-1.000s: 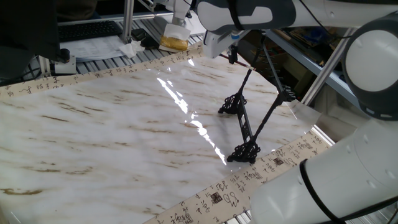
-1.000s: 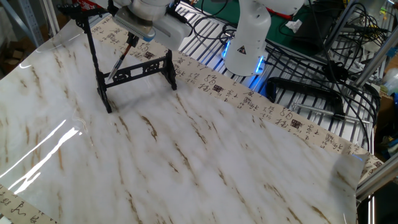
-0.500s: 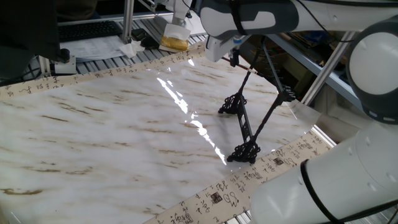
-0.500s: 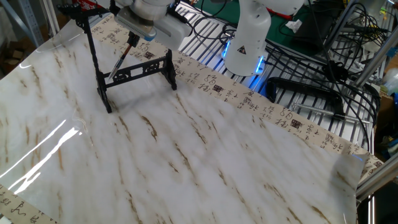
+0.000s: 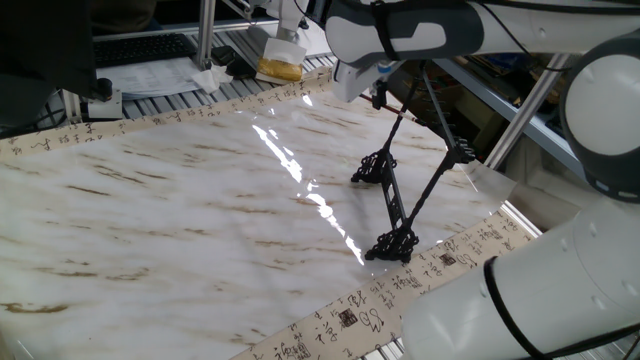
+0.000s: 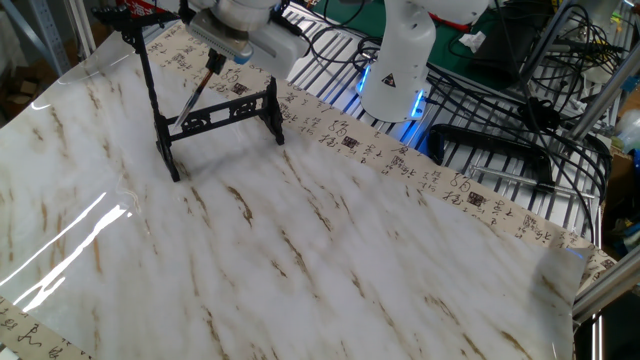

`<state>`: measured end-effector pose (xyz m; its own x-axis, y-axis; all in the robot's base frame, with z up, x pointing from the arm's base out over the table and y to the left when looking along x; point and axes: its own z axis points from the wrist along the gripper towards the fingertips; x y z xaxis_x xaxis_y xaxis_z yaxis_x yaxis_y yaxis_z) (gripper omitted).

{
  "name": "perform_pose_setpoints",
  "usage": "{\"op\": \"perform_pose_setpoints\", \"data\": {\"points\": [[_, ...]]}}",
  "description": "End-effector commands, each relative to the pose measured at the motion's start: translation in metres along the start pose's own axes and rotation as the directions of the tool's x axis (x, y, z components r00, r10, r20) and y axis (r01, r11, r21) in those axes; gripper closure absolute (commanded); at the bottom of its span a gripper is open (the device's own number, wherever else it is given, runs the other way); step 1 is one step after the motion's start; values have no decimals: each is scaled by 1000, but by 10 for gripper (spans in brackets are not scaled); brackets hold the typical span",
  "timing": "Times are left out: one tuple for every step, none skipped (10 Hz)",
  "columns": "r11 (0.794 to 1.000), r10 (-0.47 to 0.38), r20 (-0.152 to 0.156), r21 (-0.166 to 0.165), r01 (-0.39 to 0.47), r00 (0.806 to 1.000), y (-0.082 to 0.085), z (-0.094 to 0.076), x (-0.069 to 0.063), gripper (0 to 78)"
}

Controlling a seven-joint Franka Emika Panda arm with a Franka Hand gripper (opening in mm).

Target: Place the brush on the pen rack

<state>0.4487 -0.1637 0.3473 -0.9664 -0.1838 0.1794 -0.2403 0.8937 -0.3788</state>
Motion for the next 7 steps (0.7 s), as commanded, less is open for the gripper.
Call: {"op": "perform_pose_setpoints", "data": {"points": [[1000, 1, 19, 10, -1, 1000, -1, 2, 6, 764], [1000, 1, 26, 12, -1, 1000, -1, 4, 7, 764], [1000, 1, 28, 15, -1, 1000, -1, 4, 8, 764], [1000, 1, 32, 16, -1, 999, -1, 5, 9, 764], [1000, 1, 43, 20, -2, 999, -1, 7, 12, 764], [1000, 1, 47, 22, -2, 999, -1, 9, 14, 764], [1000, 0, 56, 24, -2, 998, -1, 10, 16, 764]]}}
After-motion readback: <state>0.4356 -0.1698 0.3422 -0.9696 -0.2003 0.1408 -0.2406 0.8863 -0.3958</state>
